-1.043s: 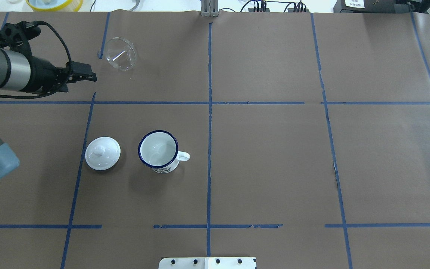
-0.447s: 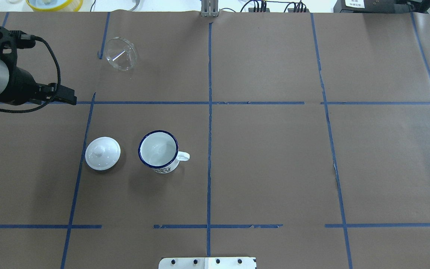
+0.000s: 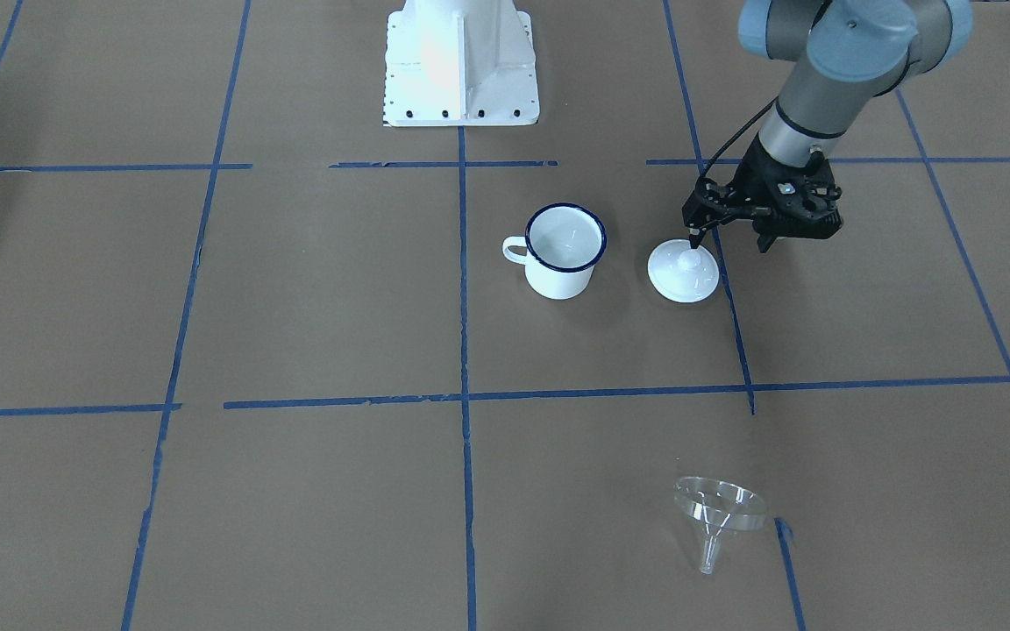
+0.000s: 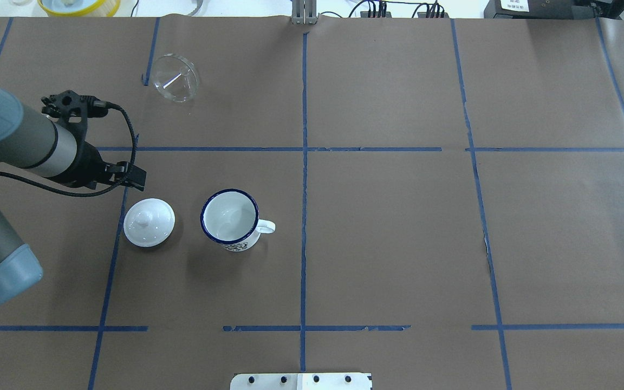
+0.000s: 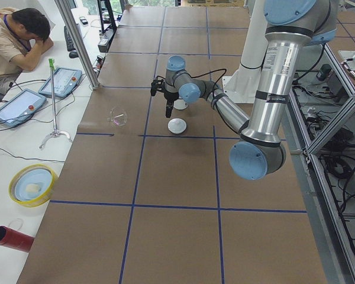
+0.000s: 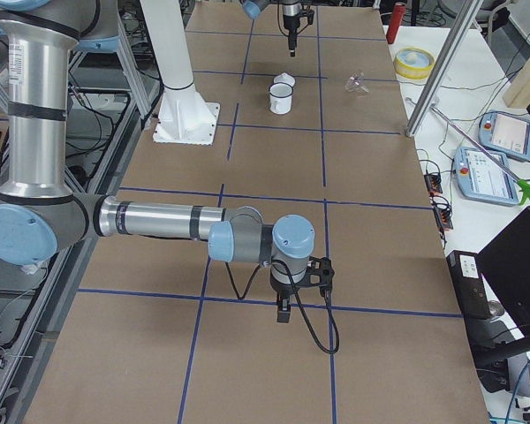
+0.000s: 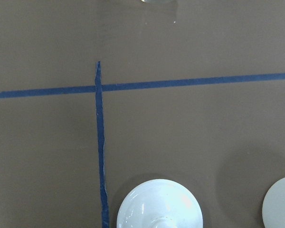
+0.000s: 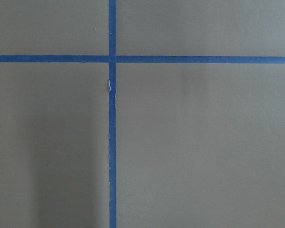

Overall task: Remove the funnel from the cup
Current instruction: 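Lower the left gripper onto the white lid and grasp its knob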

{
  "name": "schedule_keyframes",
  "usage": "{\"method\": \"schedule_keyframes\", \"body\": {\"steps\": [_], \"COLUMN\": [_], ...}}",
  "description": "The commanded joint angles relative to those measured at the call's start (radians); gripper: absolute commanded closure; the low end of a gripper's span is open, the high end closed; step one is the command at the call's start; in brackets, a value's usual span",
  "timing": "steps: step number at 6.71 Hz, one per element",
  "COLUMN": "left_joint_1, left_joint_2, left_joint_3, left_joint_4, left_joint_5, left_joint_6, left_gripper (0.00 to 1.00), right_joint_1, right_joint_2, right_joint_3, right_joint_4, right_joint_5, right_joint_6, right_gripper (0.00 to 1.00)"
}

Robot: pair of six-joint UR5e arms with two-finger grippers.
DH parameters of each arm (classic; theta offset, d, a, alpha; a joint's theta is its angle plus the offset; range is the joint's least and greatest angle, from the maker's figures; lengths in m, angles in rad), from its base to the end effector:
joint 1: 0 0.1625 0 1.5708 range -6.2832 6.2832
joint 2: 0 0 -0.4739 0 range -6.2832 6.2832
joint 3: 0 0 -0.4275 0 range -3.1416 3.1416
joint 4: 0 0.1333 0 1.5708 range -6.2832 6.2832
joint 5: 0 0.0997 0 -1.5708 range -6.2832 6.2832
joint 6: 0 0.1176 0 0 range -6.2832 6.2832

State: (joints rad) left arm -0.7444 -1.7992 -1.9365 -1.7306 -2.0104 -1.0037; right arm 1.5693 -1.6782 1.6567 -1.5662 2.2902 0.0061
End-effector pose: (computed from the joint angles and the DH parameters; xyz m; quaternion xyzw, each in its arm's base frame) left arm 0.3901 -0.4725 0.3941 0.0584 0.4083 -0.0004 0.9110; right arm 0.0551 -0.4749 0.7330 -0.0093 -0.3519 0.0051 0.9360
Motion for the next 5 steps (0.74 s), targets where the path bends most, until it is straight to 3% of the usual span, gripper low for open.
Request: {"method": "schedule_keyframes", "body": {"steps": [1,5], "left_joint_1": [0.066,0.069], "left_joint_2": [-0.025,-0.035], "left_joint_3": [0.054,0.115], "left_joint_4": [-0.001,-0.035], "left_joint_5": [0.002,0.002], "left_joint_6": [-0.033,-0.027], "left_gripper": [0.00,0.00], "right_joint_1": [0.000,0.000], "right_joint_2": [0.000,0.000], "right_joint_3": [0.000,0.000], "right_joint_4": [0.000,0.000], "right_joint_5": [0.000,0.000], "right_joint_6": [0.000,0.000], "right_gripper": [0.00,0.00]}}
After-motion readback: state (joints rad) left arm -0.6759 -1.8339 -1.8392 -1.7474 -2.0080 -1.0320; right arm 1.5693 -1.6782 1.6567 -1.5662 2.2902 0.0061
